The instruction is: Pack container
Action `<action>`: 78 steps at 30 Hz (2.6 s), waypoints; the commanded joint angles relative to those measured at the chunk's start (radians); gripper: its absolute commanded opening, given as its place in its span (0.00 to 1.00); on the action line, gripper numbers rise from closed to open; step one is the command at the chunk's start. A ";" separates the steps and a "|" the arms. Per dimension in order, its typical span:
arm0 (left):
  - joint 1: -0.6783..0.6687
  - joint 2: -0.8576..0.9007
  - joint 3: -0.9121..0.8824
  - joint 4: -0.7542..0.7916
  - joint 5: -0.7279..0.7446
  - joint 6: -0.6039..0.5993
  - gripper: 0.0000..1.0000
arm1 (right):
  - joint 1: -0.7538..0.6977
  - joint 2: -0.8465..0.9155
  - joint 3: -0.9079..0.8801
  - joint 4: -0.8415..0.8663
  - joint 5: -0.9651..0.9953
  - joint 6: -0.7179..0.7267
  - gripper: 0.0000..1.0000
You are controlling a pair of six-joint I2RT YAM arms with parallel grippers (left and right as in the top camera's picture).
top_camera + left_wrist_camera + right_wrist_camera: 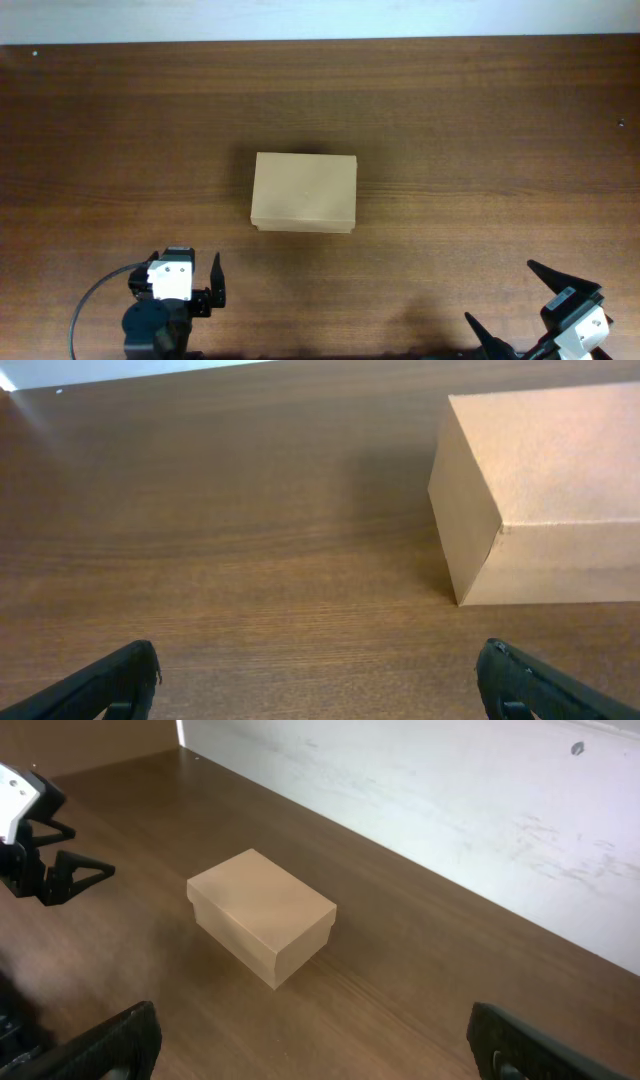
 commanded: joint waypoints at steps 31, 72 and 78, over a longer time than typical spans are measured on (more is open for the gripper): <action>0.006 -0.013 -0.095 -0.031 -0.014 0.021 1.00 | -0.131 -0.029 -0.114 -0.008 -0.016 -0.058 0.99; 0.006 -0.013 -0.095 -0.031 -0.014 0.021 1.00 | -0.514 -0.359 -1.039 0.356 -0.009 0.188 0.99; 0.006 -0.013 -0.095 -0.031 -0.014 0.021 1.00 | -0.514 -0.359 -1.039 0.356 -0.009 0.189 0.99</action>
